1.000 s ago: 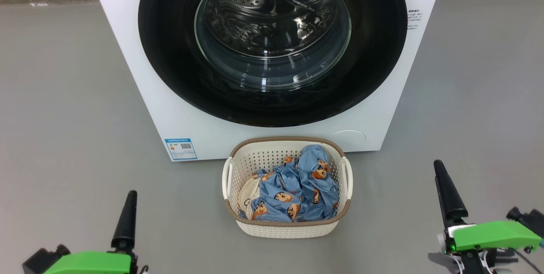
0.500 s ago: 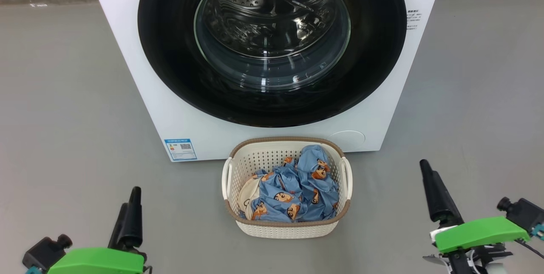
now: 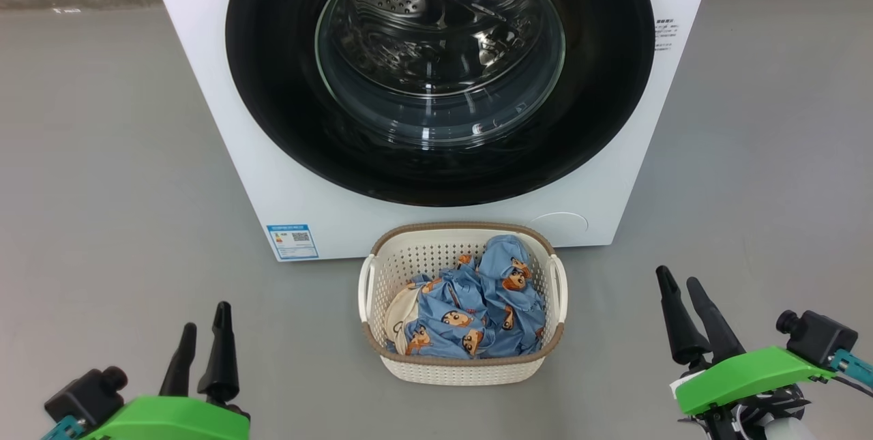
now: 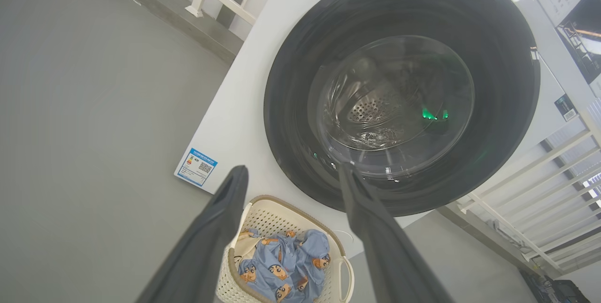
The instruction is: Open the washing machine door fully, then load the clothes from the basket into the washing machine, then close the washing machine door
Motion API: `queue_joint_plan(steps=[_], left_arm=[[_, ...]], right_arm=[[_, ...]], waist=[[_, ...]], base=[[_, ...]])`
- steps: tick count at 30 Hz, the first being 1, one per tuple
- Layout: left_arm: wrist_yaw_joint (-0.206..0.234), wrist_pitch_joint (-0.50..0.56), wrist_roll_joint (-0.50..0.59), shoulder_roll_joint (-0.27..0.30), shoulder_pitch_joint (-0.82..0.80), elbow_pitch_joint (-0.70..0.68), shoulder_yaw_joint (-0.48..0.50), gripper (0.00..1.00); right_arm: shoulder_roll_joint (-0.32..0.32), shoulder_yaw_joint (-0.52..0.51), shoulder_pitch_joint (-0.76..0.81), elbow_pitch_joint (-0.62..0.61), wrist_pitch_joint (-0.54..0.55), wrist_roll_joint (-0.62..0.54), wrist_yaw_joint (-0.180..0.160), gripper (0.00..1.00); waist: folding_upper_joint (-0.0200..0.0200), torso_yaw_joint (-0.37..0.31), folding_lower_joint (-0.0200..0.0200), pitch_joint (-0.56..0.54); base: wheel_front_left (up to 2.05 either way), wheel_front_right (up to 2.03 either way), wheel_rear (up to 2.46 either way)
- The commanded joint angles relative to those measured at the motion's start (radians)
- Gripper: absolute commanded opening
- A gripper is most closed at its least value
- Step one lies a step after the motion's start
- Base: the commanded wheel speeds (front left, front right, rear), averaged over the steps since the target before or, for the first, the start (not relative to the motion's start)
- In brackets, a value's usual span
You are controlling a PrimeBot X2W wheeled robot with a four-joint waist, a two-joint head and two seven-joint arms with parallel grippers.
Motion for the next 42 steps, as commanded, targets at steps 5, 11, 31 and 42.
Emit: queue_joint_plan(steps=[5, 11, 31, 42], left_arm=[[0.007, -0.024, 0.101, 0.013, -0.053, -0.029, 0.015, 1.0], [0.008, -0.042, 0.185, 0.013, -0.055, -0.031, 0.008, 1.0], [0.016, -0.098, 0.36, 0.015, -0.052, -0.053, -0.009, 1.0], [0.021, -0.13, 0.476, 0.017, -0.05, -0.063, -0.024, 1.0]], right_arm=[[-0.002, 0.012, -0.06, -0.003, -0.025, -0.109, 0.001, 1.0], [0.003, 0.014, -0.071, 0.0, -0.042, -0.21, 0.001, 1.0], [-0.009, 0.036, -0.094, -0.02, -0.098, -0.445, 0.001, 1.0], [-0.01, 0.041, -0.105, -0.024, -0.13, -0.572, 0.002, 1.0]], waist=[[0.0, 0.001, 0.0, -0.002], [0.0, 0.001, 0.0, -0.002], [0.0, 0.004, 0.0, 0.001], [0.0, 0.002, 0.0, -0.003]], base=[[0.0, 0.0, 0.0], [0.0, 0.0, 0.0], [0.0, 0.0, 0.0], [0.0, 0.0, 0.0]])
